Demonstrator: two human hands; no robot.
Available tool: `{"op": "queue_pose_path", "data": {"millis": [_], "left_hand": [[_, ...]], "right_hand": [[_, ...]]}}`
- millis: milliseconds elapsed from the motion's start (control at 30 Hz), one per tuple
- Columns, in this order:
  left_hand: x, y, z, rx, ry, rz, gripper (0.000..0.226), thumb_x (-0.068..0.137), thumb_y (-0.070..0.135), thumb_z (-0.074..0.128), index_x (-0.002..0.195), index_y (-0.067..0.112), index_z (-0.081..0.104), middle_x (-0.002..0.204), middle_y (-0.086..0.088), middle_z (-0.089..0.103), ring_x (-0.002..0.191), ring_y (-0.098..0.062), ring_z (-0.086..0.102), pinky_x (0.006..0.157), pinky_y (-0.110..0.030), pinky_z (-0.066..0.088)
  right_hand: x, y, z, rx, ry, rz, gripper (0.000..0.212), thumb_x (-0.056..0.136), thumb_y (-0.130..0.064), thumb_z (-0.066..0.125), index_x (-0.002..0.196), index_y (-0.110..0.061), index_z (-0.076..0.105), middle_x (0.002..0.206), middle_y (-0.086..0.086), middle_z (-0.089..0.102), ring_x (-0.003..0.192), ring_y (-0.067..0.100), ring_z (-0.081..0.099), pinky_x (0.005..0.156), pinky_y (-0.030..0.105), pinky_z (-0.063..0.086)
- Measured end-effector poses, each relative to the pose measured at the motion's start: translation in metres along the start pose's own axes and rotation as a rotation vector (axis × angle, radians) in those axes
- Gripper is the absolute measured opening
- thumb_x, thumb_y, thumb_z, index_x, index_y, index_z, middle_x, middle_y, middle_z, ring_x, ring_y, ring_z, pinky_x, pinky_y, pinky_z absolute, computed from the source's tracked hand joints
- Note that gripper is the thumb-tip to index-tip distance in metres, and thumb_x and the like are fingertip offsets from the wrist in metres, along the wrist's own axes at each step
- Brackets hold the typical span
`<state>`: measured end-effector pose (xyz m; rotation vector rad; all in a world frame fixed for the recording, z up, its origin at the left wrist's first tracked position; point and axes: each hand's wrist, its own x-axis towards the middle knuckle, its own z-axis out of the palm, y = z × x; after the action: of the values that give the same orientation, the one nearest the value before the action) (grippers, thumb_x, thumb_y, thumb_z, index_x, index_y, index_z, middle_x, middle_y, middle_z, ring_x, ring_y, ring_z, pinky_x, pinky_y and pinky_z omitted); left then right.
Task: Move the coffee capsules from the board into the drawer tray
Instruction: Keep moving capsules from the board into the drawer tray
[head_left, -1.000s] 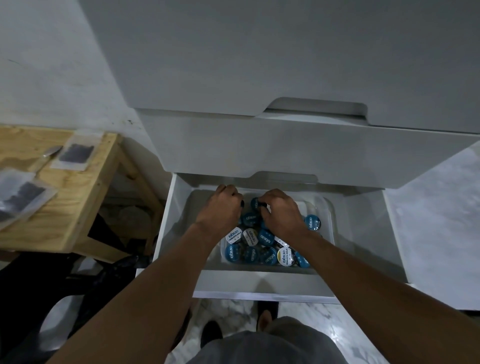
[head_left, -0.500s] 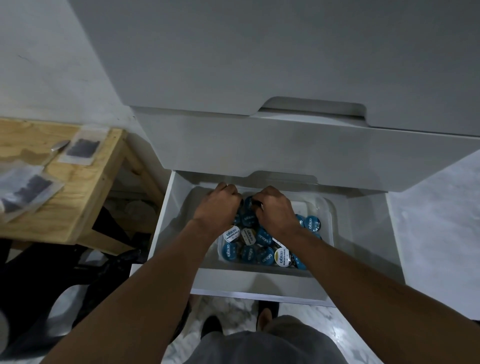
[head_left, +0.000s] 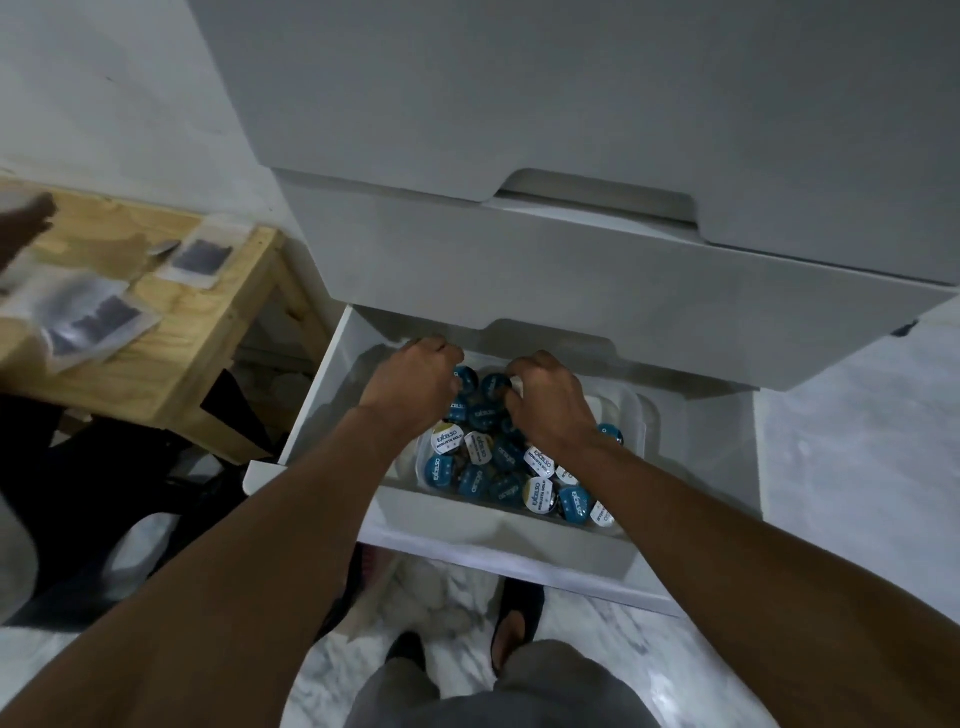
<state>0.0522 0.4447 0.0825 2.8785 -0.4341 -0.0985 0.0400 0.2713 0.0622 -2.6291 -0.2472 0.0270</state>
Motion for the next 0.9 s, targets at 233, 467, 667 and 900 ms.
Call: {"op": "queue_pose_path", "data": {"millis": [233,467,667,900], "left_hand": [[-0.033,0.018,-0.027,0.114,0.163,0.069,0.029,0.094,0.025,0.047,0.117,0.009,0.054,0.114,-0.011,0.059,0.103,-0.026,0.056,0.084,-0.039,0.050],[-0.080,0.037,-0.063,0.171,0.330,0.243,0.035,0.092,0.021,0.045,0.121,0.005,0.051,0.116,-0.014,0.058,0.106,-0.028,0.054,0.094,-0.040,0.046],[-0.108,0.076,-0.088,0.138,0.441,0.373,0.034,0.090,0.016,0.047,0.121,0.003,0.053,0.115,-0.017,0.061,0.105,-0.031,0.056,0.092,-0.040,0.046],[-0.114,0.149,-0.097,0.134,0.484,0.534,0.020,0.079,0.014,0.061,0.097,0.004,0.063,0.090,-0.014,0.066,0.080,-0.032,0.062,0.065,-0.038,0.052]], "right_hand": [[-0.039,-0.016,-0.030,-0.148,0.073,0.072,0.036,0.093,-0.027,0.053,0.124,-0.008,0.057,0.124,0.013,0.056,0.115,0.028,0.051,0.097,0.037,0.043],[-0.111,-0.053,-0.065,-0.246,0.238,0.139,0.042,0.094,-0.030,0.049,0.129,-0.006,0.050,0.129,0.015,0.052,0.120,0.031,0.046,0.099,0.044,0.043],[-0.174,-0.067,-0.104,-0.345,0.388,0.171,0.033,0.091,-0.021,0.053,0.116,0.001,0.057,0.118,0.019,0.059,0.109,0.037,0.053,0.092,0.044,0.046],[-0.226,-0.040,-0.150,-0.360,0.494,0.303,0.041,0.095,-0.028,0.048,0.130,-0.006,0.049,0.132,0.017,0.052,0.120,0.033,0.047,0.096,0.041,0.042]]}}
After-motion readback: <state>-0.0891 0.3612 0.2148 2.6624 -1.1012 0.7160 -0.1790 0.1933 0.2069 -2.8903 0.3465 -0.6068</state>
